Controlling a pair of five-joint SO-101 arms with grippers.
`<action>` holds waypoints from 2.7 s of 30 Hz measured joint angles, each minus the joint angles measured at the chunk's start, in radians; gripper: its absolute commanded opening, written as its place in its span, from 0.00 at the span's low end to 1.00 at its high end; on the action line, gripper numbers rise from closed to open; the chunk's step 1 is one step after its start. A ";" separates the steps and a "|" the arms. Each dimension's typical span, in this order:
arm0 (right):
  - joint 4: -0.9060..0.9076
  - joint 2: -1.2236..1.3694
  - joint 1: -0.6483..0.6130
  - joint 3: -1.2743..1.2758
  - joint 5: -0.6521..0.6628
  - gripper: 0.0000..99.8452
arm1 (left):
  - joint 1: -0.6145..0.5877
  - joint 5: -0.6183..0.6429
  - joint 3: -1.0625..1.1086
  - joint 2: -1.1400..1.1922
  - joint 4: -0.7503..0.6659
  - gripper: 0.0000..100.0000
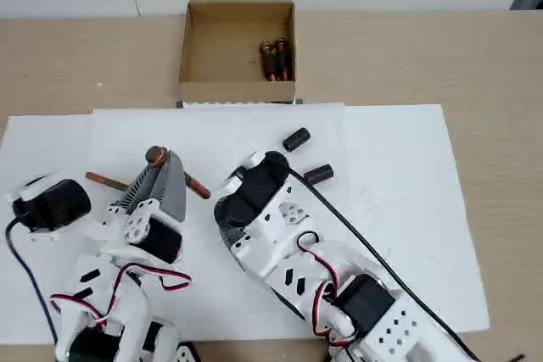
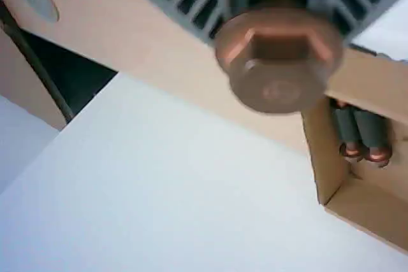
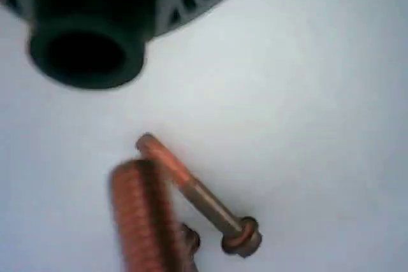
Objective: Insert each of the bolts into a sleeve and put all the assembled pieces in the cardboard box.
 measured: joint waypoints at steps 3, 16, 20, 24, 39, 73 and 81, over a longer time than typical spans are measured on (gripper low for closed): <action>-0.032 0.000 -0.011 0.000 0.037 0.00 | 0.020 0.000 0.000 0.000 -0.003 0.01; -0.064 0.000 -0.017 0.000 0.109 0.00 | 0.104 -0.040 0.000 -0.002 -0.002 0.01; -0.064 0.000 -0.017 0.000 0.109 0.00 | 0.120 -0.068 0.000 -0.002 0.021 0.01; -0.064 0.000 -0.021 0.000 0.109 0.00 | 0.180 -0.110 0.000 -0.002 0.069 0.01; -0.064 0.002 -0.023 0.003 0.147 0.00 | 0.270 -0.230 0.044 -0.003 0.209 0.01; -0.061 0.003 -0.026 0.017 0.150 0.00 | 0.212 -0.374 0.025 -0.008 0.328 0.22; -0.061 0.005 -0.026 0.018 0.149 0.00 | 0.207 -0.376 0.012 -0.008 0.351 0.22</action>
